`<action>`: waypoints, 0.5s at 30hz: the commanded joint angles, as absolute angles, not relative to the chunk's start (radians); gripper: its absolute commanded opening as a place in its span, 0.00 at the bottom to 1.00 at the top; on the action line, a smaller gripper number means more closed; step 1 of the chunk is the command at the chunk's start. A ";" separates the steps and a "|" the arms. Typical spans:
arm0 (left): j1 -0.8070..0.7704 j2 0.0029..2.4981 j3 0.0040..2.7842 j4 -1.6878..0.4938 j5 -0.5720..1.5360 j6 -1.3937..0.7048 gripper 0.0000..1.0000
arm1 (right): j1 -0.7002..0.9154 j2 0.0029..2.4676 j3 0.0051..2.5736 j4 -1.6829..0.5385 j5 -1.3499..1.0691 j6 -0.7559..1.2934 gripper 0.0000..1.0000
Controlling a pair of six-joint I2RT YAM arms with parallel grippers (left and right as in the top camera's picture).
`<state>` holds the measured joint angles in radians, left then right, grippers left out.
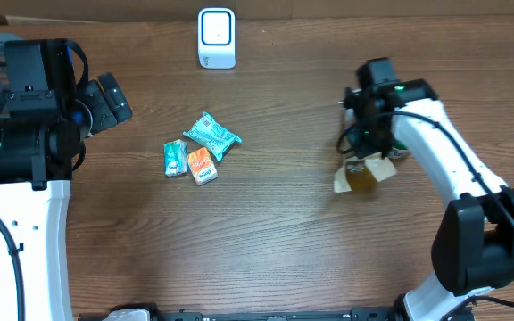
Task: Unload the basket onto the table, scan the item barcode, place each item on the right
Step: 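Carry the bread bag to the right beside the jar and lower it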
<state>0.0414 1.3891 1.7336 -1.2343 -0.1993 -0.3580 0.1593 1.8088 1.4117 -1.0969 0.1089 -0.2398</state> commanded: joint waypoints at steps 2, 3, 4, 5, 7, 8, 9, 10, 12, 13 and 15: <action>0.046 1.375 1.742 -1.231 -0.210 -0.336 0.99 | 0.086 1.807 1.408 -1.090 0.172 -0.233 0.04; 0.046 1.375 1.742 -1.230 -0.210 -0.336 1.00 | 0.070 1.807 1.408 -1.090 0.178 -0.232 0.04; 0.046 1.375 1.742 -1.230 -0.210 -0.336 1.00 | 0.059 1.807 1.408 -1.092 0.181 -0.232 0.04; 0.046 1.375 1.742 -1.230 -0.210 -0.336 0.99 | 0.048 1.807 1.408 -1.095 0.183 -0.233 0.04; 0.046 1.375 1.742 -1.231 -0.210 -0.336 0.99 | 0.028 1.807 1.408 -1.096 0.194 -0.236 0.04; 0.046 1.375 1.742 -1.231 -0.210 -0.336 1.00 | 0.019 1.807 1.408 -1.093 0.203 -0.235 0.05; 0.046 1.375 1.742 -1.231 -0.210 -0.336 1.00 | 0.010 1.807 1.408 -1.089 0.211 -0.236 0.07; 0.046 1.375 1.742 -1.231 -0.210 -0.336 1.00 | 0.002 1.807 1.408 -1.085 0.213 -0.235 0.09; 0.046 1.375 1.742 -1.231 -0.210 -0.336 0.99 | -0.015 1.807 1.408 -1.069 0.197 -0.235 0.22; 0.046 1.375 1.742 -1.231 -0.210 -0.336 1.00 | -0.020 1.807 1.408 -1.065 0.179 -0.235 0.46; 0.046 1.375 1.742 -1.231 -0.210 -0.336 1.00 | -0.023 1.807 1.409 -1.062 0.144 -0.235 0.73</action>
<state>0.0414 1.3891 1.7336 -1.2343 -0.1993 -0.3580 -0.0128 1.8088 1.4117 -1.0664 0.1719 -0.2363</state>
